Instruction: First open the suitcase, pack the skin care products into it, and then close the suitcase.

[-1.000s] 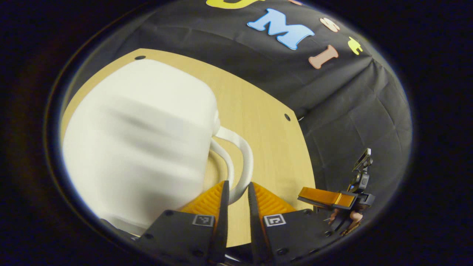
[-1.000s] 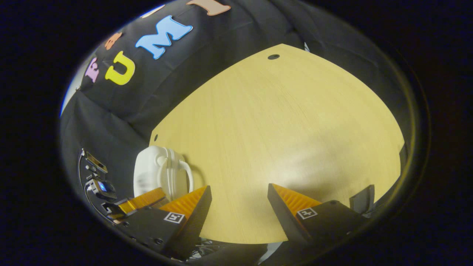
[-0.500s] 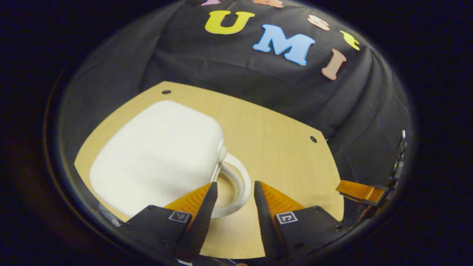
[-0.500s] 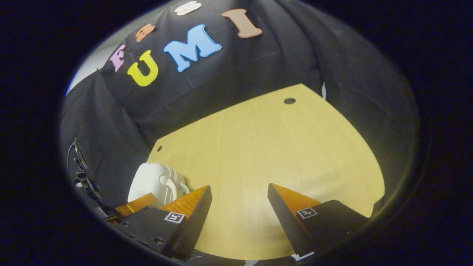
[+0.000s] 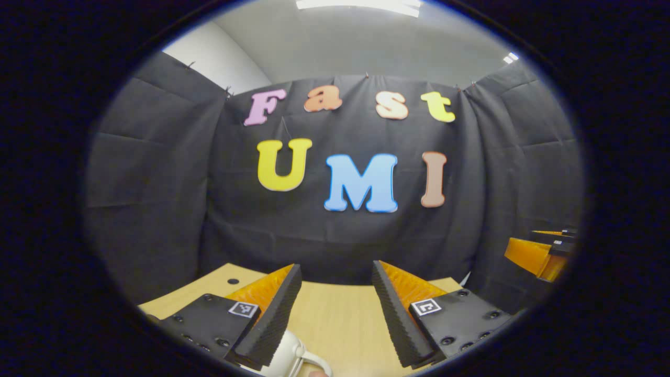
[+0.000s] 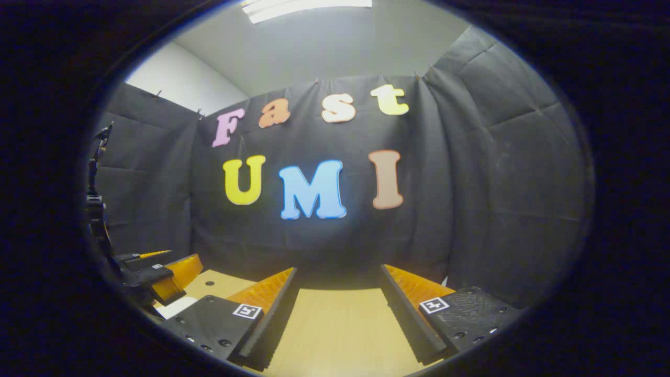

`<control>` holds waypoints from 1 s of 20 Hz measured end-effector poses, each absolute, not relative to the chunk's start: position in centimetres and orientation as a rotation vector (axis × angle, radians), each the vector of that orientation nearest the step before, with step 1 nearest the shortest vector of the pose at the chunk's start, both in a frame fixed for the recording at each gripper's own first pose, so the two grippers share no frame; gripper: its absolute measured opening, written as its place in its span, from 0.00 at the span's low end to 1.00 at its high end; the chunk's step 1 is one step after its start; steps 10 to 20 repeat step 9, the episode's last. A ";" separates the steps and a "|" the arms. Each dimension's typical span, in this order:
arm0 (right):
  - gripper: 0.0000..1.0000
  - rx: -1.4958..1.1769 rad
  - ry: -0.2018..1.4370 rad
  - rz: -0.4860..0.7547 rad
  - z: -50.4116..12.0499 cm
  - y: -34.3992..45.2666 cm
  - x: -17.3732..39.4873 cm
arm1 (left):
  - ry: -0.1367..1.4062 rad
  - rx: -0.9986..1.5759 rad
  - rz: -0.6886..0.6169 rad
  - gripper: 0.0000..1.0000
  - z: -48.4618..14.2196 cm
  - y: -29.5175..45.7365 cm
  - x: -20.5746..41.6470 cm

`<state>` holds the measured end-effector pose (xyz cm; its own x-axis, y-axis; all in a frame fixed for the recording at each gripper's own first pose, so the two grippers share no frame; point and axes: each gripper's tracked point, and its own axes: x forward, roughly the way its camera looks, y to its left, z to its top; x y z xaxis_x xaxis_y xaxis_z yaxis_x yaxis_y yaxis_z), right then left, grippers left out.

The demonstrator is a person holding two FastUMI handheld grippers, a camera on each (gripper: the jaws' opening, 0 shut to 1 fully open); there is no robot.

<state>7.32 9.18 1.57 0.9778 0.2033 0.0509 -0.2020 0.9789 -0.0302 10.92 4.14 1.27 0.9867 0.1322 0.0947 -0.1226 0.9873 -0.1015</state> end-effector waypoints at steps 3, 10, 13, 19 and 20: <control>0.94 -0.094 -0.181 0.180 1.9 9.6 7.9 | -0.105 -0.030 0.189 0.91 -2.2 3.1 9.7; 0.94 -0.125 -0.043 0.131 -4.2 9.6 6.0 | -0.081 -0.008 0.092 0.90 -3.9 1.6 8.4; 0.94 -0.125 -0.043 0.131 -4.2 9.6 6.0 | -0.081 -0.008 0.092 0.90 -3.9 1.6 8.4; 0.94 -0.125 -0.043 0.131 -4.2 9.6 6.0 | -0.081 -0.008 0.092 0.90 -3.9 1.6 8.4; 0.94 -0.125 -0.043 0.131 -4.2 9.6 6.0 | -0.081 -0.008 0.092 0.90 -3.9 1.6 8.4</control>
